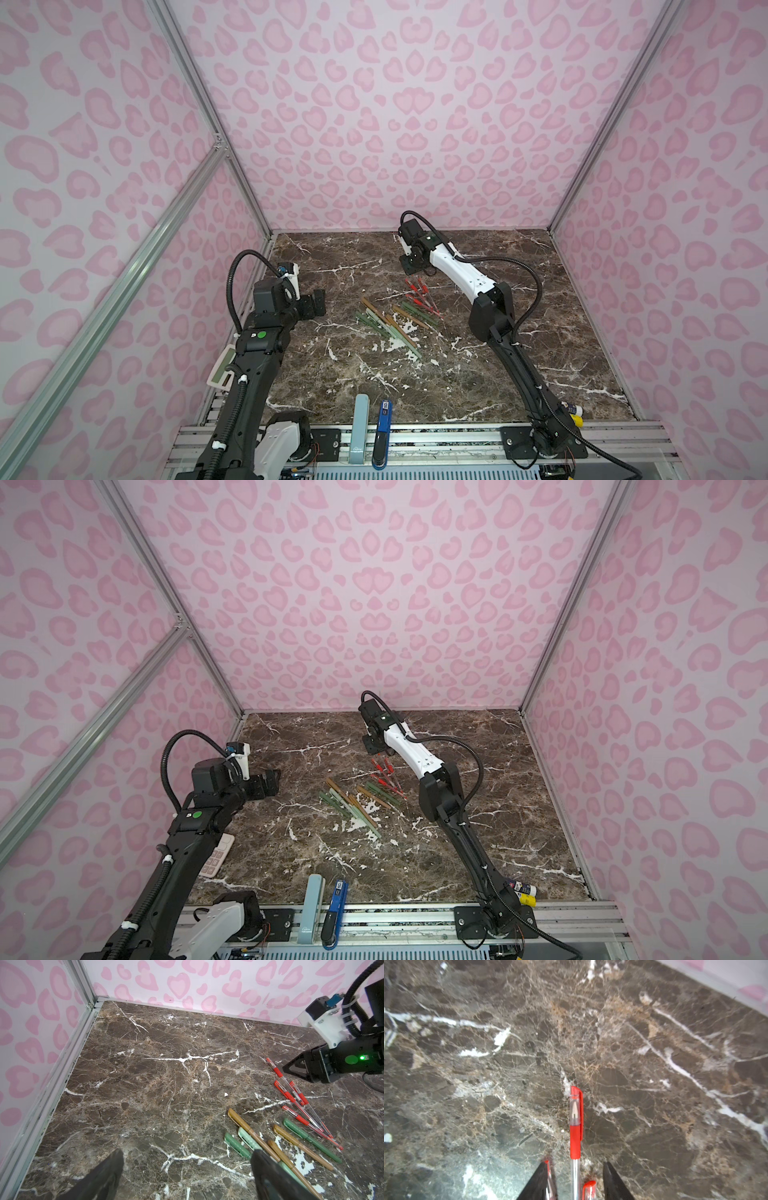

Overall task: Remove pen caps from pens
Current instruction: Pick up the pen from the top-center of the table.

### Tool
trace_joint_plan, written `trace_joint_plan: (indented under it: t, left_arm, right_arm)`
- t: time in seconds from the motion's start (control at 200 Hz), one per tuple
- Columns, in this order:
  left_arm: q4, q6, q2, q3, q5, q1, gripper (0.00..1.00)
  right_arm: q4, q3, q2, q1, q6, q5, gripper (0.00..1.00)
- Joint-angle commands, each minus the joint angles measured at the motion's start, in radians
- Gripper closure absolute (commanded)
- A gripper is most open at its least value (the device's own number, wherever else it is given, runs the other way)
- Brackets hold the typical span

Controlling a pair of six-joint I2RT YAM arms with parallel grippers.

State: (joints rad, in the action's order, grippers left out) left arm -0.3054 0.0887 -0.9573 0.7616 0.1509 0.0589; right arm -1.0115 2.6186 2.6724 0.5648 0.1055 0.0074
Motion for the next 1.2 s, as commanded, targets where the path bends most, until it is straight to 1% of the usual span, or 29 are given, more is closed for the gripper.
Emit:
trace_joint_plan:
  t: [0.0, 0.155, 0.29, 0.4, 0.46, 0.545, 0.67, 0.77, 0.86, 0.965, 1.04, 1.13, 1.195]
  left_arm:
    - [0.035, 0.006, -0.001, 0.006, 0.010, 0.001, 0.02]
    - [0.016, 0.015, -0.021, 0.029, -0.004, 0.006, 0.02]
    - [0.024, 0.013, -0.023, 0.019, 0.025, 0.008, 0.01]
    - [0.015, 0.022, -0.032, 0.032, 0.007, 0.019, 0.01]
    - [0.028, 0.021, -0.026, 0.024, 0.017, 0.019, 0.01]
    - [0.015, 0.017, -0.022, 0.026, 0.032, 0.023, 0.01]
    - [0.014, 0.024, -0.027, 0.035, 0.010, 0.032, 0.01]
    - [0.023, 0.020, -0.017, 0.019, 0.035, 0.032, 0.00]
    - [-0.001, 0.018, -0.020, 0.039, 0.025, 0.035, 0.00]
    - [0.024, 0.020, -0.010, 0.029, 0.025, 0.036, 0.00]
    - [0.004, 0.015, -0.004, 0.044, 0.031, 0.036, 0.00]
    - [-0.046, 0.016, -0.011, 0.095, 0.015, 0.037, 0.01]
    - [-0.046, 0.021, -0.005, 0.114, 0.016, 0.036, 0.01]
  right_arm:
    - [-0.003, -0.014, 0.017, -0.006, -0.011, -0.012, 0.57]
    - [-0.006, -0.014, 0.035, -0.017, -0.002, -0.031, 0.61]
    - [0.005, -0.007, 0.064, -0.024, 0.000, -0.042, 0.64]
    - [0.003, -0.008, 0.079, -0.025, -0.010, -0.056, 0.68]
    - [0.008, -0.008, 0.089, -0.023, -0.019, -0.047, 0.70]
    - [-0.005, 0.005, 0.107, -0.022, -0.018, -0.040, 0.76]
    - [0.002, 0.001, 0.112, -0.017, -0.043, -0.055, 0.82]
    - [0.009, 0.010, 0.118, -0.017, -0.035, -0.049, 0.88]
    - [0.005, 0.011, 0.102, -0.016, -0.029, -0.085, 0.90]
    - [0.031, 0.002, 0.077, -0.013, -0.026, -0.089, 0.91]
    - [0.036, 0.012, 0.052, -0.012, -0.007, -0.107, 0.92]
    - [0.044, 0.009, -0.009, -0.005, 0.000, -0.162, 0.92]
    - [0.064, -0.012, -0.064, -0.002, 0.000, -0.172, 0.92]
